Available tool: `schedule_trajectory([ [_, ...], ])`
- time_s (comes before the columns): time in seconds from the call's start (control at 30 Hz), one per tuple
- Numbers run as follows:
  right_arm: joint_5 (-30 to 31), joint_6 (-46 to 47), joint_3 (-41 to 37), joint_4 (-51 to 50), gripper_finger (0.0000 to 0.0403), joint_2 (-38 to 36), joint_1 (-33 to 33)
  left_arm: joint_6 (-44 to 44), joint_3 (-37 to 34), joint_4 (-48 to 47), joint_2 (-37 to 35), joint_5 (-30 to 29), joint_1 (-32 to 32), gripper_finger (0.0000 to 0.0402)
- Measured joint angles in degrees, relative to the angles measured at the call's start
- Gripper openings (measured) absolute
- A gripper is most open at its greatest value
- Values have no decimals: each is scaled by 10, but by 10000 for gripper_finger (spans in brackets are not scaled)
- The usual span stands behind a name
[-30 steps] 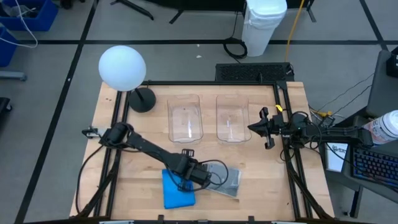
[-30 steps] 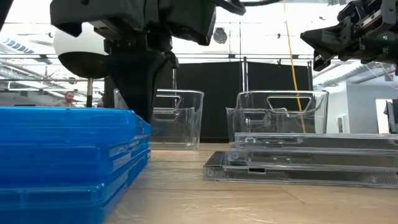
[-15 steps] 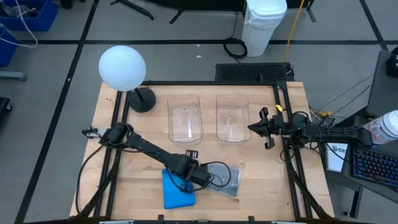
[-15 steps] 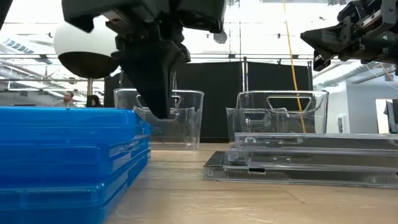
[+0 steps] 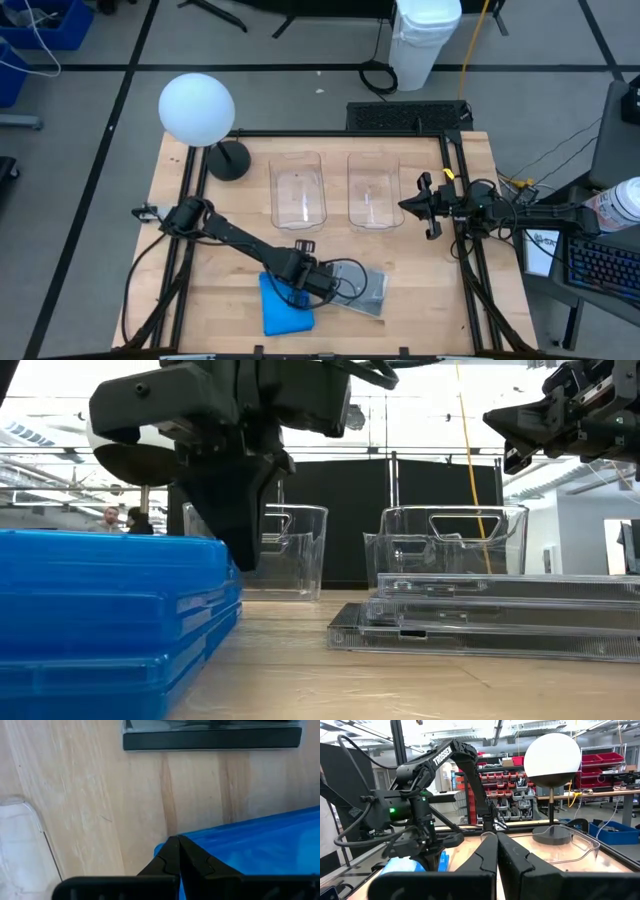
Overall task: Pick & place jewel cases by type
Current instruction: Put the blue cd case into the left transparent bin
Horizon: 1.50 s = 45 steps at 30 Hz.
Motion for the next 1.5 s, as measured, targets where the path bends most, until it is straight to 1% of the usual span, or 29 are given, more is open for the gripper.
schedule_trajectory([
  [0.37,0,0,0,0,0,0,0,-16,-3,-29,2,-3,-13,4],
  [0.5,0,0,0,0,0,0,0,-9,-2,-25,2,-22,-13,12],
  [0.63,0,0,0,0,0,0,0,19,14,-28,-2,-45,-13,8],
  [0.73,0,0,0,0,0,0,0,33,26,-28,-29,-65,-17,7],
  [0.83,0,0,0,-2,0,0,0,35,21,-44,-79,-80,-26,17],
  [0.9,0,0,0,-6,0,0,0,12,3,-53,-124,-102,-35,23],
  [0.97,0,0,0,-6,0,0,0,-22,-29,-51,-174,-122,-43,27],
  [1.03,-1,0,0,-9,0,0,0,-68,-80,-49,-231,-137,-51,29],
  [1.13,-1,0,0,-9,0,0,0,-137,-181,-7,-312,-121,-65,30],
  [1.23,-1,0,0,-9,0,0,0,-212,-292,89,-393,-75,-84,30],
  [1.33,0,0,0,-9,0,0,0,-281,-400,208,-458,-27,-104,30],
  [1.5,0,0,0,-10,0,0,0,-400,-548,362,-530,-29,-151,30],
])
